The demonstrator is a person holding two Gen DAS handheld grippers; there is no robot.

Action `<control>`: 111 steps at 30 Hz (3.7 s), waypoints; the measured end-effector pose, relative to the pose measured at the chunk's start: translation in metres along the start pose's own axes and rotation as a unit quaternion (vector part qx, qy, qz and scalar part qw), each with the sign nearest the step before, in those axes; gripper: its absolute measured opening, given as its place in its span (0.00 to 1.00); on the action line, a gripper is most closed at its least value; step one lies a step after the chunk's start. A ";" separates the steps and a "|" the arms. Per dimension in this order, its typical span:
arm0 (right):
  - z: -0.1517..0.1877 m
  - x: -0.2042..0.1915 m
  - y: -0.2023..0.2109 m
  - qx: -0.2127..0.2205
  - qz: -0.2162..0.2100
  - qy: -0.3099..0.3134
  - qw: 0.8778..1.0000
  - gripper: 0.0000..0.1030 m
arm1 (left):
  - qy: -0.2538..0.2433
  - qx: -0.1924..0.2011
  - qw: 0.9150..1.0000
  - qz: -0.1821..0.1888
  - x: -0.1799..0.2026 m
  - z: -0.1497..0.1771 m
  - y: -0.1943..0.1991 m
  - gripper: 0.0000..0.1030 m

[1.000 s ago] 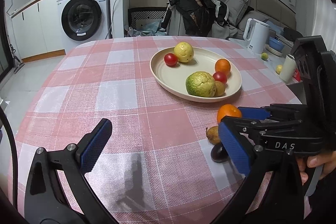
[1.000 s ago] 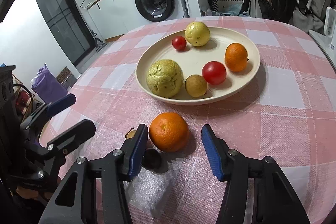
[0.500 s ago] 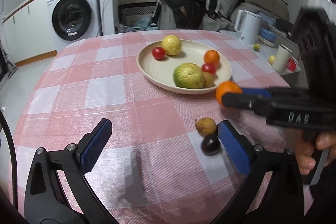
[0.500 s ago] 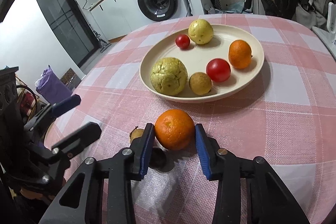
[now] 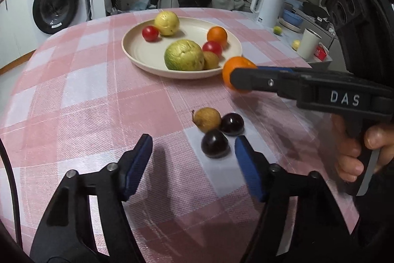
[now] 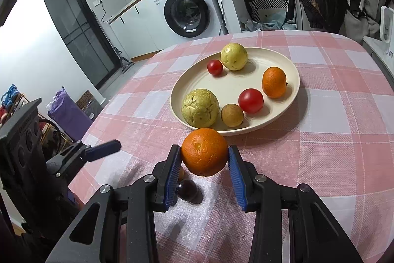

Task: Organize fruits
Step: 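Grasp and lift a dark plum with the left tool while the right tool holds the orange, then carry the plum with the left tool onto the plate and release while the right tool carries the orange there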

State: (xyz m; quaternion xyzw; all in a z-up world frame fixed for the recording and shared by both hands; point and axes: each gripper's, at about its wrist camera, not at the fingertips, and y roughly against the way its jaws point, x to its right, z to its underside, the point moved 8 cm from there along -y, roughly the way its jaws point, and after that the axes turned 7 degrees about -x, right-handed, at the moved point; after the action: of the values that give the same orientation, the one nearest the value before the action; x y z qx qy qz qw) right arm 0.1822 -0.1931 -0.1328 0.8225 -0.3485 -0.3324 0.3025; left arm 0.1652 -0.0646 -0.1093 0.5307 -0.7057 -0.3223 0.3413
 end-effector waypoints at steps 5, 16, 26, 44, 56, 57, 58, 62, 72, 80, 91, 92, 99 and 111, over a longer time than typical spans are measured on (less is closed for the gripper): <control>0.000 0.001 0.002 0.000 -0.003 -0.003 1.000 0.39 | -0.019 -0.009 1.000 -0.002 0.009 0.002 -0.004 0.55; 0.000 0.001 0.001 -0.003 -0.006 -0.005 1.000 0.39 | -0.041 -0.026 0.999 0.005 0.019 0.005 -0.012 0.30; 0.001 0.000 0.001 -0.004 -0.011 -0.005 1.000 0.39 | -0.041 -0.021 0.999 0.019 0.021 0.003 -0.009 0.21; -0.003 0.008 0.007 0.015 -0.009 -0.015 1.000 0.39 | -0.019 0.049 0.998 0.024 0.011 -0.014 0.025 0.21; -0.009 0.019 0.017 0.040 -0.001 -0.039 0.998 0.39 | 0.014 0.088 0.996 -0.004 -0.019 -0.048 0.038 0.21; -0.010 0.018 0.018 0.043 0.000 -0.039 0.998 0.39 | 0.016 0.090 0.996 -0.004 -0.021 -0.050 0.038 0.21; -0.011 0.019 0.019 0.044 0.003 -0.038 0.998 0.39 | 0.019 0.093 0.996 -0.004 -0.023 -0.054 0.039 0.21; -0.015 0.022 0.024 0.051 0.006 -0.043 0.998 0.39 | 0.026 0.099 0.995 -0.007 -0.030 -0.067 0.039 0.21; -0.026 0.045 0.026 0.054 0.019 -0.074 0.996 0.39 | 0.023 0.106 0.994 -0.032 -0.040 -0.091 0.024 0.21; -0.048 0.038 0.021 0.056 0.027 -0.066 0.996 0.39 | 0.011 0.100 0.994 -0.045 -0.041 -0.109 0.002 0.21; -0.070 0.035 -0.012 0.034 0.027 -0.066 0.997 0.39 | 0.019 0.080 0.995 -0.047 -0.054 -0.117 -0.026 0.21; -0.072 0.036 -0.015 0.032 0.028 -0.066 0.997 0.39 | 0.020 0.080 0.996 -0.047 -0.055 -0.117 -0.027 0.21; -0.080 0.040 -0.027 0.026 0.033 -0.067 0.997 0.39 | 0.017 0.071 0.996 -0.053 -0.061 -0.121 -0.038 0.21; -0.089 0.038 -0.050 0.006 0.041 -0.053 0.998 0.39 | 0.022 0.052 0.997 -0.061 -0.072 -0.124 -0.059 0.21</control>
State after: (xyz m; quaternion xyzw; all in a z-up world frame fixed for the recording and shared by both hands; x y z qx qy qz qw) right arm 0.2881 -0.1706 -0.1289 0.7906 -0.3995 -0.3608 0.2917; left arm 0.3135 -0.0195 -0.0977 0.5968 -0.6799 -0.2942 0.3081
